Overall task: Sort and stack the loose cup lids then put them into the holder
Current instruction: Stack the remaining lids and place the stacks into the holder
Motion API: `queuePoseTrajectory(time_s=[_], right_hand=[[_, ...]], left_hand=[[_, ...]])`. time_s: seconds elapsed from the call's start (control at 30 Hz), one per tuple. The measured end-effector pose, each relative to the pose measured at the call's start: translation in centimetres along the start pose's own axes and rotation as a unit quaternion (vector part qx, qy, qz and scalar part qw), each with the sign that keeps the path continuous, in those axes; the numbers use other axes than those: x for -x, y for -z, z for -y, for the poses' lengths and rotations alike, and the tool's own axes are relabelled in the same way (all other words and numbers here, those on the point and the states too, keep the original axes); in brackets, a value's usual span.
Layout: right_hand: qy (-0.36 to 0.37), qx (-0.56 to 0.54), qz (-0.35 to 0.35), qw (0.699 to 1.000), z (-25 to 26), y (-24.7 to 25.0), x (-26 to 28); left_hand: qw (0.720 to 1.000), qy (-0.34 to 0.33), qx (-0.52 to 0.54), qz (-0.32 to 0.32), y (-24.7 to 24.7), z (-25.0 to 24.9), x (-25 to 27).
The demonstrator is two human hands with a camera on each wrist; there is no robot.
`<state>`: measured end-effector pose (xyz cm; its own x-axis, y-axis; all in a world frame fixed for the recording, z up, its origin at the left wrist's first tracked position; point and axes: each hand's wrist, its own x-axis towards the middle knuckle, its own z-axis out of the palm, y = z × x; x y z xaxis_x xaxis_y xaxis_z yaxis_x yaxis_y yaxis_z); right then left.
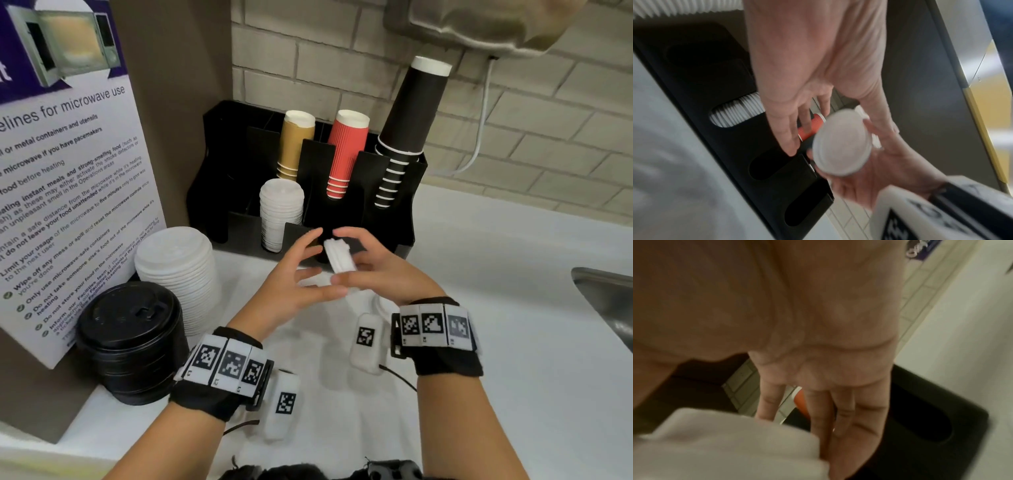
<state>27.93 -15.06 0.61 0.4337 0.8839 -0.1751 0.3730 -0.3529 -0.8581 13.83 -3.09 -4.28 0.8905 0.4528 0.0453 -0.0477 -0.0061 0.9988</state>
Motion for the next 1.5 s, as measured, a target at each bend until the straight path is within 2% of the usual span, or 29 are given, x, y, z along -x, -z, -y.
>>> queuePoseTrajectory(time_s=[0.07,0.17,0.57,0.63,0.73,0.83,1.03,1.27,1.43,1.5], right_hand=[[0.032,-0.041,0.022,0.998,0.6,-0.9,-0.2],[0.057,-0.065,0.012,0.996,1.1,-1.0,-0.3],[0.084,-0.03,-0.02,0.996,2.2,-1.4,-1.5],[0.087,-0.032,-0.044,0.995,2.9,-1.0,-2.8],[0.105,-0.026,-0.143,0.984,4.5,-0.3,-6.4],[0.13,0.042,-0.178,0.974,5.9,-0.1,-10.5],[0.125,0.168,-0.136,0.968,6.6,-0.5,-16.0],[0.121,0.306,-0.082,0.941,6.7,-1.9,-17.5],[0.122,0.441,-0.094,0.884,6.5,-2.7,-17.2],[0.13,0.46,-0.096,0.873,6.7,-2.8,-17.2]], left_hand=[[0.999,-0.033,0.019,-0.002,-0.1,0.0,0.0],[0.998,-0.058,0.013,-0.023,0.3,-0.1,0.0],[0.996,-0.054,0.018,-0.062,1.3,-0.1,-0.1],[0.995,-0.036,0.021,-0.092,1.4,0.1,-0.2],[0.987,0.002,0.0,-0.162,1.7,0.5,-0.5],[0.982,0.034,-0.016,-0.184,2.1,1.0,-0.8],[0.985,0.054,-0.02,-0.16,2.5,1.6,-0.7],[0.984,0.069,-0.023,-0.161,2.9,1.7,-0.9],[0.984,0.074,-0.021,-0.161,3.0,1.9,-1.1],[0.985,0.072,-0.021,-0.158,2.9,1.9,-1.3]])
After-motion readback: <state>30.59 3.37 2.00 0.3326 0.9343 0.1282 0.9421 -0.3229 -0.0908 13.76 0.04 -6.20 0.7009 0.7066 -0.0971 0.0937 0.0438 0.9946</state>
